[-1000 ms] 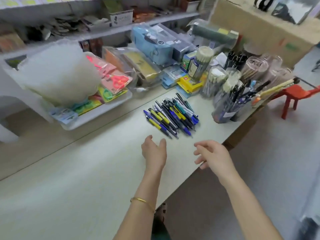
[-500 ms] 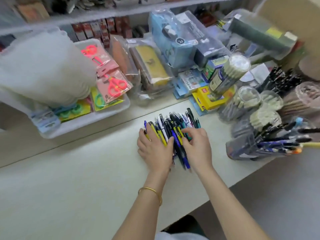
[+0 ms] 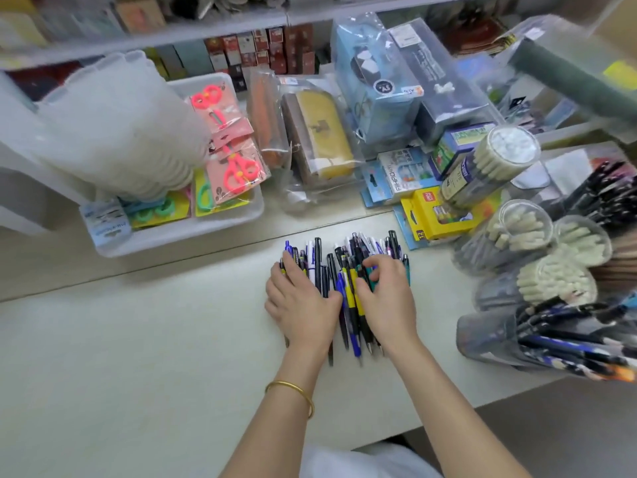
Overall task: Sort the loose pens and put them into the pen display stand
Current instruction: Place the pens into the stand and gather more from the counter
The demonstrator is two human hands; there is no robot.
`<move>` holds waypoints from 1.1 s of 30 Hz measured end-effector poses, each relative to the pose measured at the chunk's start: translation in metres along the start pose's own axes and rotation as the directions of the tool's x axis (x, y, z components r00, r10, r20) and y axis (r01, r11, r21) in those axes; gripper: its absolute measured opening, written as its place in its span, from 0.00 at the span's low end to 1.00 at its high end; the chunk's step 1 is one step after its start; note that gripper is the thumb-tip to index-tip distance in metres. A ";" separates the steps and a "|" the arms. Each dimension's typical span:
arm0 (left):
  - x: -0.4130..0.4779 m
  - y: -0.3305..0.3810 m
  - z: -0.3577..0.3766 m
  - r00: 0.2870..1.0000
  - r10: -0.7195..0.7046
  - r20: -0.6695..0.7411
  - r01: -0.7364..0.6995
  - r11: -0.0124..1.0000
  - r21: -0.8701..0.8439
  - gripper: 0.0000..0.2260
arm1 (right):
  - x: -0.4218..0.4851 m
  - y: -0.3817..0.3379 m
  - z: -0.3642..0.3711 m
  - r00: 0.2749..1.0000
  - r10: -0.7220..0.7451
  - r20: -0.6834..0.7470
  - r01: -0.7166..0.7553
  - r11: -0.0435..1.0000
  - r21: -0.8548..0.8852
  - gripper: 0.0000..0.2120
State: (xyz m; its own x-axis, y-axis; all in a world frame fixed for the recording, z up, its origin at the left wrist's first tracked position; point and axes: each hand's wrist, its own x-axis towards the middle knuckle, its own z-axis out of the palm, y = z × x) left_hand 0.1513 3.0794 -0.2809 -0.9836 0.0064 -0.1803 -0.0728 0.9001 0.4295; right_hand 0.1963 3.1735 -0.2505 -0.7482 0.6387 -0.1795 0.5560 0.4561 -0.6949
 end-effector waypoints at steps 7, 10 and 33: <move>0.010 0.001 -0.012 0.998 -0.030 0.059 0.027 0.998 0.063 0.43 | 0.003 0.000 -0.001 1.000 -0.014 0.016 0.013 1.000 0.012 0.12; 0.014 0.002 -0.015 0.996 -0.046 0.080 0.037 0.993 0.113 0.42 | 0.003 -0.001 -0.001 1.000 -0.018 0.014 0.018 1.000 0.023 0.12; 0.025 -0.001 -0.036 0.981 -0.071 0.179 0.083 0.994 -0.064 0.13 | 0.003 -0.003 -0.008 0.999 -0.047 -0.001 0.047 0.998 0.053 0.12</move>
State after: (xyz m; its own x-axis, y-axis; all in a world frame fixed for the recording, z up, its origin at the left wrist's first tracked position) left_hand 0.1209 3.0626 -0.2538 -0.9306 0.0202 -0.3655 -0.1650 0.8680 0.4683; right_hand 0.1952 3.1789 -0.2430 -0.7731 0.6172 -0.1462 0.5006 0.4521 -0.7382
